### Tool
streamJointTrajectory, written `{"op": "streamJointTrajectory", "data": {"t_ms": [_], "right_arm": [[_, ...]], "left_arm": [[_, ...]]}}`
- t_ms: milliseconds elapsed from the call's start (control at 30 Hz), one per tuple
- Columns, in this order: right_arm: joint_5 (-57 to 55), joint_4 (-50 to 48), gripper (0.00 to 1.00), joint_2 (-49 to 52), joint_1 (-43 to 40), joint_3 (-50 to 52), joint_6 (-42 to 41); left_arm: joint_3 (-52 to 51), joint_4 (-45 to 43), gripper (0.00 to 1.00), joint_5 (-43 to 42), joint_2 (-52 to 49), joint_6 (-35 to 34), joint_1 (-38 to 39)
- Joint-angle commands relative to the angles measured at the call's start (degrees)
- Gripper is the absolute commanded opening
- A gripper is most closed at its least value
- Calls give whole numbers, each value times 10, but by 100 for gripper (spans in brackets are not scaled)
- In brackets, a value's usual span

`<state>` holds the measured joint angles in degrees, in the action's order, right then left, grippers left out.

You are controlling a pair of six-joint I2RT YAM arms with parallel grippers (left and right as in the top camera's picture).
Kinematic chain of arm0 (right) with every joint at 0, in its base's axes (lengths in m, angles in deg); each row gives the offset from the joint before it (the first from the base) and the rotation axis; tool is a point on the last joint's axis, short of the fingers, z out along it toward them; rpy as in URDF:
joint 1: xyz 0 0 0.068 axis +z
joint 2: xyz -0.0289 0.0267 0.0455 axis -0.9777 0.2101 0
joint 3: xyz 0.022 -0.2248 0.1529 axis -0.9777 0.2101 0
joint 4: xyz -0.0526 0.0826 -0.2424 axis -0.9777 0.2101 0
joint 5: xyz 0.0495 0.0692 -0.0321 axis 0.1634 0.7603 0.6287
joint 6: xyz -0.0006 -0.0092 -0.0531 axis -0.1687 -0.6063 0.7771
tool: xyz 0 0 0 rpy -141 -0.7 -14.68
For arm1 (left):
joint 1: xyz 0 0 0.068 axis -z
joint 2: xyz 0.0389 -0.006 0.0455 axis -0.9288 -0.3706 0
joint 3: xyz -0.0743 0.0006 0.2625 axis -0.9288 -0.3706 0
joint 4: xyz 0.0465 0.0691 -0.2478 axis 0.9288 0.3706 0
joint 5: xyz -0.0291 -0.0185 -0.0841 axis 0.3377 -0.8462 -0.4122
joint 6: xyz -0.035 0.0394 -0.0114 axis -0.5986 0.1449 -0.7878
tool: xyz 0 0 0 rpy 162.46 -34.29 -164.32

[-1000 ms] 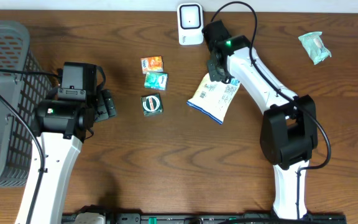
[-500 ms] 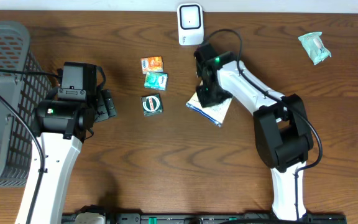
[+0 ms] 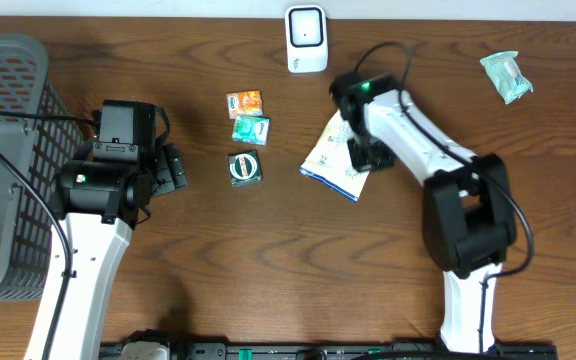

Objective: Scan the item barcode

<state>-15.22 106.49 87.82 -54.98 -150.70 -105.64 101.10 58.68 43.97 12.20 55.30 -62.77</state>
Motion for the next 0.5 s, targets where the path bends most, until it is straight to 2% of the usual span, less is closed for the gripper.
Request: {"op": "streamJointTrajectory", "data": {"t_ms": [0,67,200,467], "right_arm": [[-2,-43,6,-51,-1,-33,-12],[6,-103,10,-56,-1,-33,-12],[39,-200,6,-50,-4,-29,-12],[67,-263,8,5,-5,-28,-26]], "left_arm": [[9,1,98,2,-2,-3,1],[9,1,98,2,-2,-3,1],[9,1,98,2,-2,-3,1],[9,1,98,2,-2,-3,1]]}}
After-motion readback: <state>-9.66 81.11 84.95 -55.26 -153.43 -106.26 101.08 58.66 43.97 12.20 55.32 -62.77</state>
